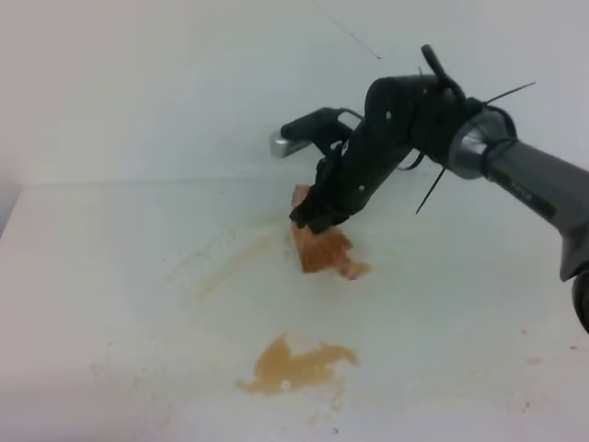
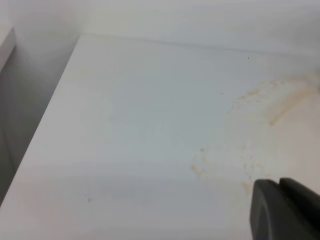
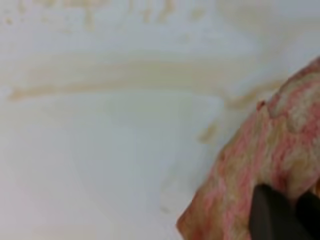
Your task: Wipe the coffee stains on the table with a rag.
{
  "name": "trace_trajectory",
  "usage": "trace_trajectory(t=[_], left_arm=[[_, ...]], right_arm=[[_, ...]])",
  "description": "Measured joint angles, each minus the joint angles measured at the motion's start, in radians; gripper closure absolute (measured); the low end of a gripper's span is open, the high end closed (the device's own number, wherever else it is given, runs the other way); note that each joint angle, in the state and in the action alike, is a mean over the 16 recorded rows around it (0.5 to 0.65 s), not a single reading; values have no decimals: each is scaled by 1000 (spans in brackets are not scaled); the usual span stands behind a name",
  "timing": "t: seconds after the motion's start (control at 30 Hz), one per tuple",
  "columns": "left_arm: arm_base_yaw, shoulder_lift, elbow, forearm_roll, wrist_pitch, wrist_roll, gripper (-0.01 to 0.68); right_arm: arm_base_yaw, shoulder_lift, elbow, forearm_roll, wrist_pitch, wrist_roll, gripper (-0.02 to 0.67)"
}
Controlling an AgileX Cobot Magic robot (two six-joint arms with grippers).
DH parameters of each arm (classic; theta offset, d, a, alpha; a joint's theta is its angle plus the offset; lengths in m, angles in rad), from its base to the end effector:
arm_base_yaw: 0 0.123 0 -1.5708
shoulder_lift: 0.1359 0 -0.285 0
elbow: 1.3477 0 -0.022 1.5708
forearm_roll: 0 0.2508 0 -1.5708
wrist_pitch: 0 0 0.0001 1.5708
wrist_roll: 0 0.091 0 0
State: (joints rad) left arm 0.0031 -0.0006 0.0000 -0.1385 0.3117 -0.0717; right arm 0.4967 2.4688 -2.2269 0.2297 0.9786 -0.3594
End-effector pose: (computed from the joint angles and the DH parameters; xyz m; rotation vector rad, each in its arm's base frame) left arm 0.0542 -0.0037 0.1853 -0.1549 1.7886 -0.1816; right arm 0.4620 0.2700 0.1713 -1.0147 2.5043 0.3375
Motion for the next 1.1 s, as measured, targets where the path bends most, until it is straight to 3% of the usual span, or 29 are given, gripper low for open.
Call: trace_trajectory(t=[0.33, 0.63, 1.1], left_arm=[[0, 0, 0, 0, 0, 0, 675], [0, 0, 0, 0, 0, 0, 675], [0, 0, 0, 0, 0, 0, 675]], right_arm=[[-52, -70, 51, -72, 33, -17, 617], [-85, -44, 148, -39, 15, -92, 617], [38, -31, 237, 73, 95, -221, 617]])
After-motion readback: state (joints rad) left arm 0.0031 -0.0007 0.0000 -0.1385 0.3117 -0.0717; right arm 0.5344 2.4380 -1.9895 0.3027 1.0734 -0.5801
